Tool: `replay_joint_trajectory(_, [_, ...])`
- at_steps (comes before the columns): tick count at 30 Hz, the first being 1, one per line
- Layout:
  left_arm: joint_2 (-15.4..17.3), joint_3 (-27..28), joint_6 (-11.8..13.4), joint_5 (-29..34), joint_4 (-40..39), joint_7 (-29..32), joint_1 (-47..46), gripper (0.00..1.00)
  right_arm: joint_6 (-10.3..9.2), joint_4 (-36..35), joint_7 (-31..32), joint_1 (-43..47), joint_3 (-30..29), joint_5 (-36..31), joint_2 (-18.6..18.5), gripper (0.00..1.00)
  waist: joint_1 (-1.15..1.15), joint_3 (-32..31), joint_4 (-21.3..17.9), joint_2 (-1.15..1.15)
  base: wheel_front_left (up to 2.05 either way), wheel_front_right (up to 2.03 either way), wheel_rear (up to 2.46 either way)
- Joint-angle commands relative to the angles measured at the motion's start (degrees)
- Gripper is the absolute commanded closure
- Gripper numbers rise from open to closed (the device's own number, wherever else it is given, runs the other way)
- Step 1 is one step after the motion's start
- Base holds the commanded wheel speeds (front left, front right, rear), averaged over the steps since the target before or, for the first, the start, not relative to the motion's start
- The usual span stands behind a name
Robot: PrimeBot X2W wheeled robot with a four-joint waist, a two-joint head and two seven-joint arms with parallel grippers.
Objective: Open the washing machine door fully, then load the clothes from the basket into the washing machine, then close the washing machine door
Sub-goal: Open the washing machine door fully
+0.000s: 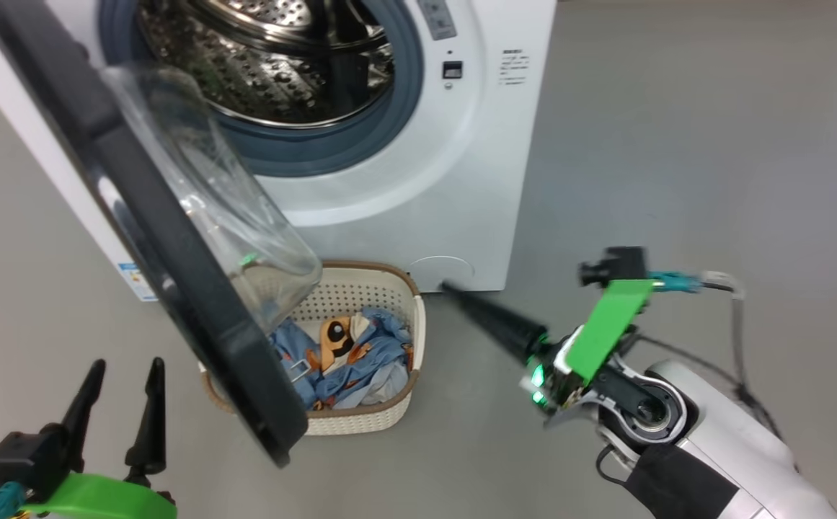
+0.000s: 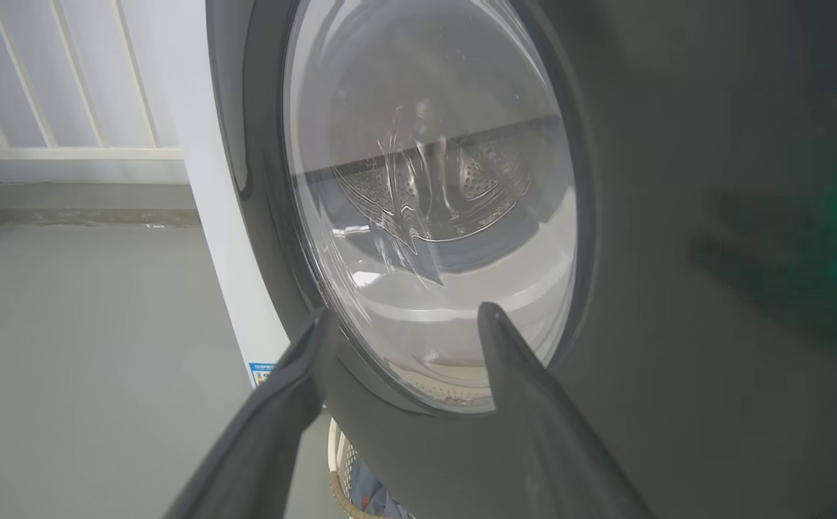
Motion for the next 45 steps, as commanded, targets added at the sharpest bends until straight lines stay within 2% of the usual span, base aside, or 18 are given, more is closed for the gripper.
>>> replay_joint_trajectory(1, [1.1,2.5,-0.1,0.9,-1.8,-0.4,-0.6,0.00,0.11,-1.6,-2.8,0.6,-0.7,-1.8,-0.1,0.00,0.00,-0.2,-0.9,0.00,0.00,0.00,0.00])
replay_joint_trajectory(4, [1.0,2.8,-0.1,1.3,-2.1,-0.4,-0.1,0.00,0.11,-1.2,-10.4,0.5,-0.6,-7.8,-1.1,0.00,0.00,-0.3,-1.4,0.00,0.00,0.00,0.00])
replay_joint_trajectory(10, [0.7,3.5,-0.1,1.8,-2.1,-0.4,0.3,0.00,0.11,4.3,-26.2,-1.2,0.1,-21.5,-2.3,0.00,0.00,-0.9,-2.2,0.00,0.00,0.00,0.00])
replay_joint_trajectory(13, [0.7,3.8,-0.1,2.0,-2.1,-0.4,0.7,0.00,0.11,8.0,-30.3,-2.2,0.3,-28.8,-2.4,0.00,0.00,-1.5,-2.5,0.00,0.00,0.00,0.00])
replay_joint_trajectory(16, [0.6,4.2,-0.1,2.2,-2.1,-0.4,1.2,0.00,0.11,11.7,-31.5,-3.0,-1.5,-37.0,-1.9,0.00,0.00,-2.1,-2.8,0.00,0.00,0.00,0.00])
replay_joint_trajectory(20, [0.2,4.8,-0.1,2.9,-2.7,-0.4,2.3,0.00,0.11,12.4,-31.6,-2.2,-12.1,-51.9,0.1,0.00,0.00,-2.7,-3.2,0.00,0.00,0.00,0.00])
replay_joint_trajectory(26, [0.1,5.1,-0.1,3.1,-3.0,-0.4,2.9,0.00,0.11,6.2,-31.7,5.2,-24.4,-73.9,3.9,0.00,0.00,-2.9,-3.5,0.00,0.00,0.00,0.00])
replay_joint_trajectory(31, [-0.2,5.7,-0.1,3.3,-3.3,-0.4,3.7,0.00,0.11,-2.8,-31.7,14.4,-32.2,-90.1,6.5,0.00,0.00,-3.2,-4.2,0.00,0.00,0.00,0.00])
replay_joint_trajectory(37, [-0.6,6.8,-0.1,3.4,-3.8,-0.4,4.6,0.00,0.11,-10.2,-31.7,23.9,-36.9,-97.7,8.1,0.00,0.00,-3.3,-5.3,0.00,0.00,0.00,0.00])
replay_joint_trajectory(45, [-1.8,8.6,-0.1,3.8,-4.8,-0.4,6.0,0.00,0.11,-13.6,-31.7,31.5,-38.9,-101.0,8.9,0.00,0.00,-3.1,-6.5,0.00,0.00,0.00,0.00])
